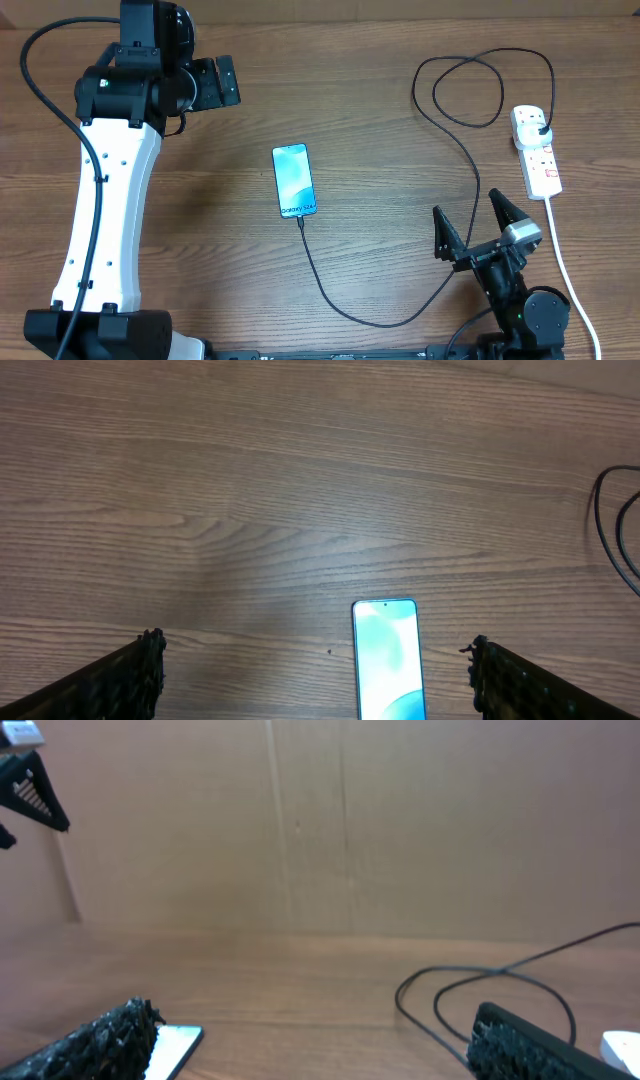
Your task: Plug charger to phone and switch on socket
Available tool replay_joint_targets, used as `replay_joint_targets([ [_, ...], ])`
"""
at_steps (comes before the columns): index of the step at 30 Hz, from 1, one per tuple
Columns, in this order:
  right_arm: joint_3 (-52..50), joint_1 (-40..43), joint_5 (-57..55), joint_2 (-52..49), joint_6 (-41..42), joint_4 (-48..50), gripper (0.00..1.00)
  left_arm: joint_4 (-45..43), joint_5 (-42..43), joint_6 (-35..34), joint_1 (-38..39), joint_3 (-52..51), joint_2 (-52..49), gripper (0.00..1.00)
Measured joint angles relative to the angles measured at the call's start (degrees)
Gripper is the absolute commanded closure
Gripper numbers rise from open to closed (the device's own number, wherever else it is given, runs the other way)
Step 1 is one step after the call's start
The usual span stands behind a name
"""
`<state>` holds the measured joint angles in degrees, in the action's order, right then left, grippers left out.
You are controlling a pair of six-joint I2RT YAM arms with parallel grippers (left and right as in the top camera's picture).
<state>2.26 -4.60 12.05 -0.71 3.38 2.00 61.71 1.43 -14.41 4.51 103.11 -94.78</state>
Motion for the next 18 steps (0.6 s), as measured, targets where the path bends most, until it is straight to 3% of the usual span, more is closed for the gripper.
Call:
replay_joint_targets([
  [18,-1.2,0.0,-8.0,0.1,-0.4,-6.8,0.0,0.0,0.0,0.0,0.0,0.0,0.0,0.0],
])
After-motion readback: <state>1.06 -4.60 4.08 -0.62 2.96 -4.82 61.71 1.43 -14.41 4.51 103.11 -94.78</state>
